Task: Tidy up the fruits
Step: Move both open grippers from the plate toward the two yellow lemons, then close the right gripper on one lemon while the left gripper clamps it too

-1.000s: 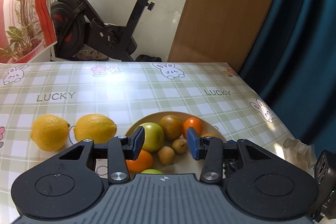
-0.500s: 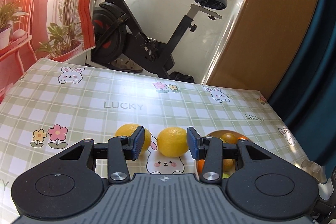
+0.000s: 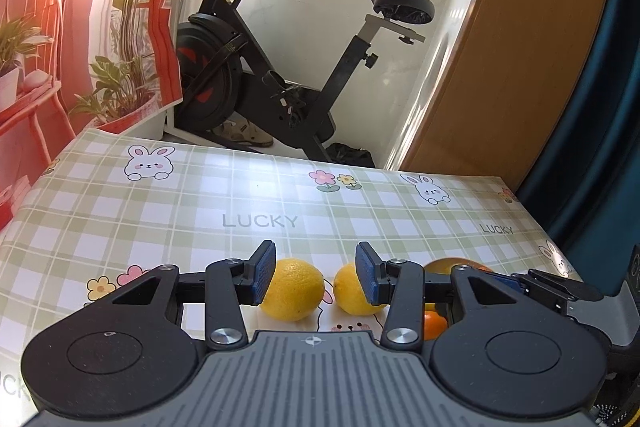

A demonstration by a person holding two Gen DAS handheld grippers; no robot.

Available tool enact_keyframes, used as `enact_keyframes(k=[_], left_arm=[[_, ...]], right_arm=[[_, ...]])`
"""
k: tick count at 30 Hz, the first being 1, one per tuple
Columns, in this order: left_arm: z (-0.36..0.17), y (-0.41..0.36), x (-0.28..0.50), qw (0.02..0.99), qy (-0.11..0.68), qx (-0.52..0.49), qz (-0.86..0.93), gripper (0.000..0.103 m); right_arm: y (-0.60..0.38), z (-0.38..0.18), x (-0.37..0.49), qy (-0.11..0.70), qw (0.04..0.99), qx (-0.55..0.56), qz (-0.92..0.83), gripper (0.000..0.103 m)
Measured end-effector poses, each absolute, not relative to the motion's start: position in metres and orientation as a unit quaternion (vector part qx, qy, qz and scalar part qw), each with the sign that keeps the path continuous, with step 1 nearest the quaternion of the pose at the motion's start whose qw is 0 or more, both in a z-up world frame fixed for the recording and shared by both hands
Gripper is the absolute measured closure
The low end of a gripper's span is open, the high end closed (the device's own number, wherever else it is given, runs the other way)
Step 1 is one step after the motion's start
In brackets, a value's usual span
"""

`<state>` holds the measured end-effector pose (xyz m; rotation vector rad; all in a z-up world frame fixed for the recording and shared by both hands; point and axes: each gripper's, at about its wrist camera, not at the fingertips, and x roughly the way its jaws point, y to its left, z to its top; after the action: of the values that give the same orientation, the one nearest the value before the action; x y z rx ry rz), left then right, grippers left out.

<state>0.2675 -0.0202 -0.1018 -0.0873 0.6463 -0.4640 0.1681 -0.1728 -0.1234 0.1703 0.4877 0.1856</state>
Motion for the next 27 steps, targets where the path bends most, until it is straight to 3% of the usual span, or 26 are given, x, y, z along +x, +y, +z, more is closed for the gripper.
enact_keyframes(k=[13, 22, 27], left_arm=[[-0.128, -0.012, 0.284, 0.912, 0.336, -0.082, -0.221, 0.057], [-0.139, -0.011, 0.285, 0.906, 0.349, -0.085, -0.222, 0.057], [-0.142, -0.014, 0.287, 0.903, 0.357, -0.080, -0.227, 0.057]], right_arm=[[-0.139, -0.140, 0.247, 0.317, 0.940, 0.004, 0.127, 0.038], [-0.132, -0.154, 0.271, 0.368, 0.920, 0.016, 0.136, 0.024], [-0.130, -0.150, 0.254, 0.356, 0.922, 0.009, 0.152, 0.027]])
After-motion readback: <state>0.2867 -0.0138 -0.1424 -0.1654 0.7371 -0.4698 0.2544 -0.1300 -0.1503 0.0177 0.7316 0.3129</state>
